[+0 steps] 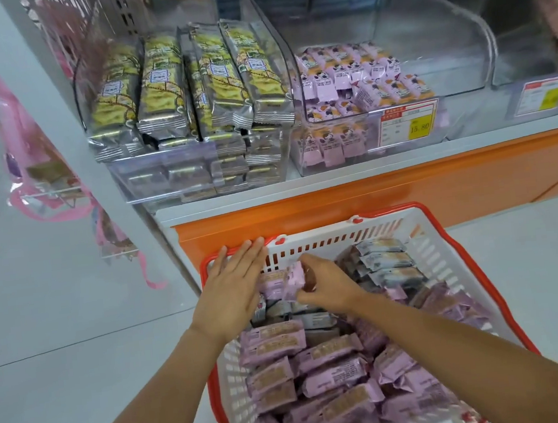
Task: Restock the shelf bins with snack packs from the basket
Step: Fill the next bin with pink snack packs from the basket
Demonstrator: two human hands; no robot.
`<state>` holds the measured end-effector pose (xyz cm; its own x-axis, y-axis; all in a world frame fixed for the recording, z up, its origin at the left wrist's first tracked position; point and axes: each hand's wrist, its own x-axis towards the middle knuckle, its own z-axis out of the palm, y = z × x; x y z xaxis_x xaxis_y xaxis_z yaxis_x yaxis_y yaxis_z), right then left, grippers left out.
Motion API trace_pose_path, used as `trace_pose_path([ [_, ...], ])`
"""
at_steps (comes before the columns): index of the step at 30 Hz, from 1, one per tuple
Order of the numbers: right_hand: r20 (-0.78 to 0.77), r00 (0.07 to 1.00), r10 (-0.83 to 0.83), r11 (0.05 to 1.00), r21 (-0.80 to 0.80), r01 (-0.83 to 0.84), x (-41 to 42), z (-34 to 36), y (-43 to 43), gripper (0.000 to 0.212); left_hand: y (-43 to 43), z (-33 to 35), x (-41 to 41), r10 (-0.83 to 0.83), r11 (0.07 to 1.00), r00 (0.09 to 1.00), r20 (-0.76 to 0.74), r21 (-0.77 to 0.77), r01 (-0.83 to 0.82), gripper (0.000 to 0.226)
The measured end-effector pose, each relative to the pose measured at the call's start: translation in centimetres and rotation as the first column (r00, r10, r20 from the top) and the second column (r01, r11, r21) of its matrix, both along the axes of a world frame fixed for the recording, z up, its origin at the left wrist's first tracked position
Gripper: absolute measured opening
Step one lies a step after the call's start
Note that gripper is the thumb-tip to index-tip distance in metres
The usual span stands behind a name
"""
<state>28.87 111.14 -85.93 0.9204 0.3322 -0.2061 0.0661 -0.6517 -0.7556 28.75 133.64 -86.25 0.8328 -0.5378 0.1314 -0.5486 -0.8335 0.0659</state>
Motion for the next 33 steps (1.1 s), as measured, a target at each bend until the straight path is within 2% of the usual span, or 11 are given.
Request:
trace_pose_path([
  [2, -0.062, 0.995, -0.074, 0.978, 0.191, 0.085, 0.0, 1.3, -1.0, 0.025, -0.3, 0.5, 0.2, -0.005, 0.992, 0.999, -0.039, -0.123, 0.0, 0.058],
  [4, -0.093, 0.985, -0.147, 0.934, 0.314, 0.169, -0.2, 2.9, -2.3, 0.026, -1.7, 1.9, 0.1, -0.03, 0.956, 0.986, -0.162, -0.291, -0.019, 0.06],
  [8, -0.079, 0.973, -0.215, 0.874, 0.429, 0.228, -1.0, 6.3, -5.0, 0.031, -5.3, 4.6, -0.4, -0.078, 0.828, 0.894, -0.442, -0.529, -0.189, 0.064],
  [11, -0.052, 0.973, -0.223, 0.874, 0.432, 0.224, -1.8, 8.4, -6.9, 0.036, -7.8, 6.8, -0.4, -0.145, 0.714, 0.87, -0.471, -0.658, -0.238, 0.045],
  [14, -0.02, 0.966, -0.257, 0.861, 0.449, 0.239, -2.5, 10.9, -8.9, 0.039, -9.5, 8.2, -0.2, -0.179, 0.669, 0.879, -0.441, -0.71, -0.22, 0.03],
  [18, 0.108, 0.952, -0.285, 0.906, 0.353, 0.231, -3.3, 14.2, -11.3, 0.034, -10.5, 9.1, 0.1, -0.209, 0.681, 0.912, -0.353, -0.721, -0.123, 0.038],
  [22, 0.244, 0.953, -0.179, 0.975, 0.174, 0.139, -4.1, 17.0, -12.3, 0.025, -11.7, 10.7, 0.3, -0.208, 0.672, 0.952, -0.223, -0.74, -0.026, 0.033],
  [25, 0.338, 0.935, -0.108, 0.989, 0.135, 0.066, -3.8, 19.4, -12.8, 0.02, -12.6, 13.0, 0.3, -0.085, 0.697, 0.996, -0.008, -0.715, 0.054, 0.045],
  [28, 0.442, 0.883, -0.156, 0.978, 0.192, 0.077, -2.9, 22.3, -13.4, 0.025, -12.8, 14.9, 0.5, 0.119, 0.717, 0.956, 0.267, -0.689, 0.103, 0.051],
  [30, 0.512, 0.833, -0.208, 0.968, 0.23, 0.1, -1.9, 24.3, -13.5, 0.028, -12.7, 15.5, 0.9, 0.18, 0.795, 0.913, 0.366, -0.6, 0.084, 0.058],
  [33, 0.557, 0.769, -0.315, 0.948, 0.22, 0.229, 1.0, 26.6, -12.8, 0.022, -12.5, 15.0, 1.6, 0.212, 0.911, 0.899, 0.384, -0.411, -0.039, 0.072],
])
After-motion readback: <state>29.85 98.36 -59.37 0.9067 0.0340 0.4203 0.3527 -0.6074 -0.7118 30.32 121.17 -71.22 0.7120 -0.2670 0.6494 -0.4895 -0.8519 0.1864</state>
